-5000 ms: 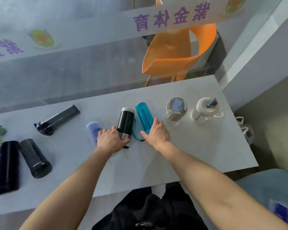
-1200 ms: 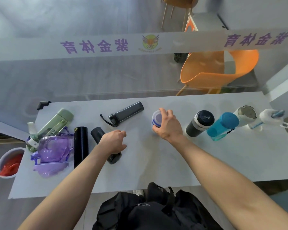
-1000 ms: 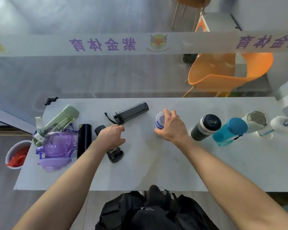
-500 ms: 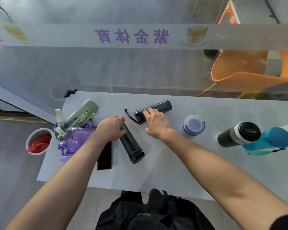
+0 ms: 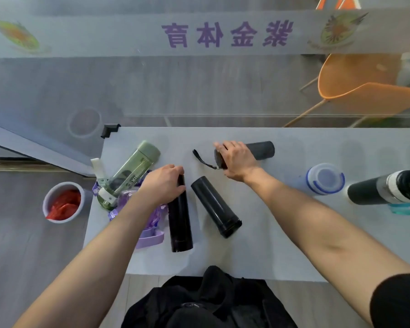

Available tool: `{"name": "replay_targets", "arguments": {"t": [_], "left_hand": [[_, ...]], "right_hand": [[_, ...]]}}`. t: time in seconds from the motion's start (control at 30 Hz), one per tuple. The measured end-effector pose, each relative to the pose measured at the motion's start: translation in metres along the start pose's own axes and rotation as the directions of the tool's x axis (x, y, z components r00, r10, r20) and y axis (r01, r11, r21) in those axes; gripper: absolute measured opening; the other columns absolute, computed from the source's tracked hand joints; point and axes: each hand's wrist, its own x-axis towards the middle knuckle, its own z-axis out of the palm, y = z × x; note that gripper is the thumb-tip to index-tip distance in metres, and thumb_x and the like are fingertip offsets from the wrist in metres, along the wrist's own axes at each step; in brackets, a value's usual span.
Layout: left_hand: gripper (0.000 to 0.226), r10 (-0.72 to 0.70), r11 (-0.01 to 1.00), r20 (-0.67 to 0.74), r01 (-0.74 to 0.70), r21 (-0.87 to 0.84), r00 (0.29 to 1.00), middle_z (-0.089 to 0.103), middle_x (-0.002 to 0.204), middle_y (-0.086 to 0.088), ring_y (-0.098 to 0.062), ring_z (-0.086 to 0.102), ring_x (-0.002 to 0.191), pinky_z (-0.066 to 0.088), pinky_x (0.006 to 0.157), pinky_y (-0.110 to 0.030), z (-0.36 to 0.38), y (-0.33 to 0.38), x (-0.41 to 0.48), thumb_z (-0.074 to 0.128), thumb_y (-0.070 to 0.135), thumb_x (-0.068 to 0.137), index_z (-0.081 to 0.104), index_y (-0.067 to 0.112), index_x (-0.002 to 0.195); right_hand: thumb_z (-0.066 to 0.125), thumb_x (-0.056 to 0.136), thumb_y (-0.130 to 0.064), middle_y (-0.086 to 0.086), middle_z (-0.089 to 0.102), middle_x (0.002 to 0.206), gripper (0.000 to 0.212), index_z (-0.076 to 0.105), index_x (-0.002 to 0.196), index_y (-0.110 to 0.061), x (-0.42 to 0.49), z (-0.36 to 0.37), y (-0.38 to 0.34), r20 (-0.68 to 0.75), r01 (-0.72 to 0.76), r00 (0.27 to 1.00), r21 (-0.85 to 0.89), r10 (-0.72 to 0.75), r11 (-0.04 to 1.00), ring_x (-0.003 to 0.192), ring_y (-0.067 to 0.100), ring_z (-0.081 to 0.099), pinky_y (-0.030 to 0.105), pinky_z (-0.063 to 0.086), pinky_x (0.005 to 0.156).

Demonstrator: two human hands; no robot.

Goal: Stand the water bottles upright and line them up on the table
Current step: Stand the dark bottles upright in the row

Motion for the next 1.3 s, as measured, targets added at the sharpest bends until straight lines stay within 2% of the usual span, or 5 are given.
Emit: {"name": "replay_targets", "arguments": {"t": [0.17, 0.43, 0.87, 1.1, 1.3], "left_hand": [[0.054, 0.054, 0.998, 0.022, -0.053, -0.024, 0.998, 0.066, 0.136, -0.001, -0.029, 0.068, 0.118, 0.058, 0.095, -0.046, 0.001, -0.001, 0.015, 0.068, 0.048, 0.097, 0.059, 0.026, 0.146], [0.053, 0.144, 0.989, 0.054, -0.142, -0.050, 0.988, 0.063, 0.139, 0.001, -0.027, 0.065, 0.123, 0.056, 0.098, -0.045, 0.010, 0.024, 0.030, 0.066, 0.049, 0.099, 0.057, 0.028, 0.147], [0.056, 0.217, 0.975, 0.066, -0.219, 0.031, 0.974, 0.062, 0.139, -0.001, -0.027, 0.064, 0.121, 0.054, 0.092, -0.042, 0.041, 0.072, -0.003, 0.070, 0.034, 0.094, 0.057, 0.024, 0.148], [0.079, 0.425, 0.858, 0.096, -0.434, 0.276, 0.900, 0.056, 0.147, -0.001, -0.027, 0.046, 0.143, 0.030, 0.124, -0.042, 0.085, 0.105, -0.019, 0.073, 0.018, 0.080, 0.049, 0.027, 0.154], [0.073, 0.480, 0.758, 0.141, -0.491, 0.431, 0.866, 0.057, 0.140, -0.001, -0.027, 0.049, 0.139, 0.029, 0.122, -0.042, 0.120, 0.127, -0.026, 0.072, 0.022, 0.082, 0.049, 0.027, 0.151]], "right_hand": [[0.088, 0.076, -0.034, 0.011, 0.060, 0.127, 0.078, 0.056, 0.143, -0.011, -0.027, -0.043, -0.001, -0.321, -0.226, 0.855, 0.478, 0.408, 0.849, 0.111, 0.032, 0.062, 0.040, 0.055, 0.096], [0.091, 0.073, -0.044, 0.008, 0.061, 0.126, 0.078, 0.058, 0.136, -0.012, -0.080, -0.046, 0.016, -0.296, -0.396, 0.641, 0.663, 0.708, 0.636, 0.105, 0.025, 0.062, 0.038, 0.054, 0.092], [0.092, 0.071, -0.049, 0.016, 0.052, 0.144, 0.108, 0.039, 0.155, -0.006, -0.103, -0.050, 0.021, -0.131, -0.523, 0.683, 0.599, 0.719, 0.606, 0.121, 0.039, 0.063, 0.045, 0.054, 0.100], [0.082, 0.085, -0.040, 0.013, 0.058, 0.136, 0.064, 0.060, 0.138, -0.010, -0.181, -0.010, 0.012, 0.111, -0.643, 0.719, 0.481, 0.686, 0.596, 0.120, 0.035, 0.065, 0.041, 0.053, 0.102], [0.070, 0.094, -0.035, 0.012, 0.060, 0.134, 0.047, 0.060, 0.135, -0.014, -0.237, 0.029, -0.008, 0.404, -0.592, 0.772, 0.175, 0.490, 0.787, 0.120, 0.034, 0.066, 0.039, 0.053, 0.099]]}}
